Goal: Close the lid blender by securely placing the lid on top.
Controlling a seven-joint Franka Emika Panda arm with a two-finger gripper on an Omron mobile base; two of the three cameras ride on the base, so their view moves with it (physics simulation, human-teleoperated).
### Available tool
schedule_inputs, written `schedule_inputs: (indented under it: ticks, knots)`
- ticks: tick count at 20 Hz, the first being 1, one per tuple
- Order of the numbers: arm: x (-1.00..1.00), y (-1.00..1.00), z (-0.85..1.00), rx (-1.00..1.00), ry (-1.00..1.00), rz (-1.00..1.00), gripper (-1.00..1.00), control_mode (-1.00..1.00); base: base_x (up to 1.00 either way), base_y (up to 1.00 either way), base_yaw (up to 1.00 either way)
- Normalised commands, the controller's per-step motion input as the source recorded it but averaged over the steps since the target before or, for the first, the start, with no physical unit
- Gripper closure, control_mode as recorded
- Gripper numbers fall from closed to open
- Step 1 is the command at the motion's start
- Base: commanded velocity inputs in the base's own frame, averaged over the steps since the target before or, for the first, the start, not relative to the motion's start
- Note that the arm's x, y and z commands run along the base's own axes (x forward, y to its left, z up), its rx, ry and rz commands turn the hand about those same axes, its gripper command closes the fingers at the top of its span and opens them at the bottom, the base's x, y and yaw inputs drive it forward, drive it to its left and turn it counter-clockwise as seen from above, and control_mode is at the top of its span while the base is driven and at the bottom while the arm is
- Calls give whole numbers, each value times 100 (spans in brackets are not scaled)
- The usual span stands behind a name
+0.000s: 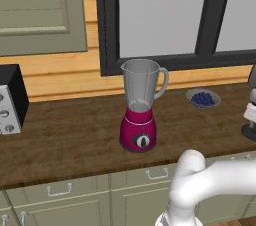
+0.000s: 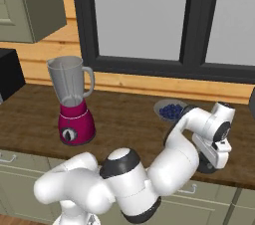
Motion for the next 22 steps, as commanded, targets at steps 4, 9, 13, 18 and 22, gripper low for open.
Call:
schedule_inputs:
  ticks: [4,9,13,18,22]
  knots:
    - [17,0,-12,0,0,0,-100,-100,0,0,0]
    - [5,-3,-27,0,0,0,-100,-100,0,0,0]
    - [0,-18,-26,0,0,0,-100,-100,0,0,0]
    - [0,-15,-12,0,0,0,-100,-100,0,0,0]
    - [0,-27,-3,0,0,0,-100,-100,0,0,0]
